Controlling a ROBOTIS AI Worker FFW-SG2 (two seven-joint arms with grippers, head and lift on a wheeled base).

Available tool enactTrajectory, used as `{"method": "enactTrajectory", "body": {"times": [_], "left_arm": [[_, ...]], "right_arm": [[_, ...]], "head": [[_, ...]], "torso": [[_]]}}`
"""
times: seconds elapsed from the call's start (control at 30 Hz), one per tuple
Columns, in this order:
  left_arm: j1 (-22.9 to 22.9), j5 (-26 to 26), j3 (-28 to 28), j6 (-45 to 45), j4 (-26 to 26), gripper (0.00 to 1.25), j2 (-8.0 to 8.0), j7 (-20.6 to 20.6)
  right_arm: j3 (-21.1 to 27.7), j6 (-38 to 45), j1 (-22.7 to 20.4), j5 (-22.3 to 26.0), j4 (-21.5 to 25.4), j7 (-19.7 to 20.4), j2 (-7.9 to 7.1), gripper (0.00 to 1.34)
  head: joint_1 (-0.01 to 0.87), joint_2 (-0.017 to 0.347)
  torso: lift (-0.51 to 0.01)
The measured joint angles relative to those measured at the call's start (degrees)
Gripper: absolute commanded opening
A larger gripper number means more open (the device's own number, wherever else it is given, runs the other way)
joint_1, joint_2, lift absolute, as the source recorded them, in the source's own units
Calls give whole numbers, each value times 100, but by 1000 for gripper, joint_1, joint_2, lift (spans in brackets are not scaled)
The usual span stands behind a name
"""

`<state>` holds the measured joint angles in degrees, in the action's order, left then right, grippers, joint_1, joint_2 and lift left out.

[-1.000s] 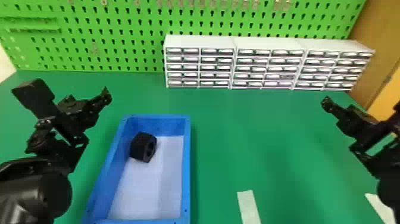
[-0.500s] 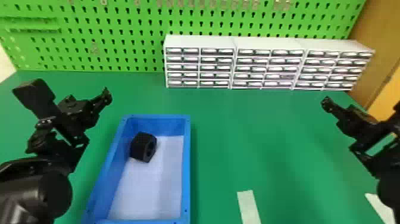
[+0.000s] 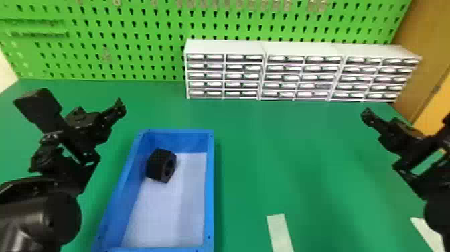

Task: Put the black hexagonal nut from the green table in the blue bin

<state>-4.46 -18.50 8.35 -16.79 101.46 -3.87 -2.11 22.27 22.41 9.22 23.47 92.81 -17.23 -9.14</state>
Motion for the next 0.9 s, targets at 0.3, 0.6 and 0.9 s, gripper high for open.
{"method": "enactTrajectory", "body": {"times": [0.3, 0.6, 0.9], "left_arm": [[3, -11, 5, 0, 3, 1086, 0, 1], [7, -13, 12, 0, 5, 1086, 0, 1], [7, -13, 10, 0, 5, 1085, 0, 2]], "right_arm": [[-3, 0, -5, 0, 0, 0, 0, 1060], [-4, 0, -8, -10, 0, 0, -1, 1060], [-4, 13, -15, -38, 0, 0, -4, 1060]], "head": [[692, 9], [692, 9], [692, 9]], "torso": [[-97], [-97], [-97]]}}
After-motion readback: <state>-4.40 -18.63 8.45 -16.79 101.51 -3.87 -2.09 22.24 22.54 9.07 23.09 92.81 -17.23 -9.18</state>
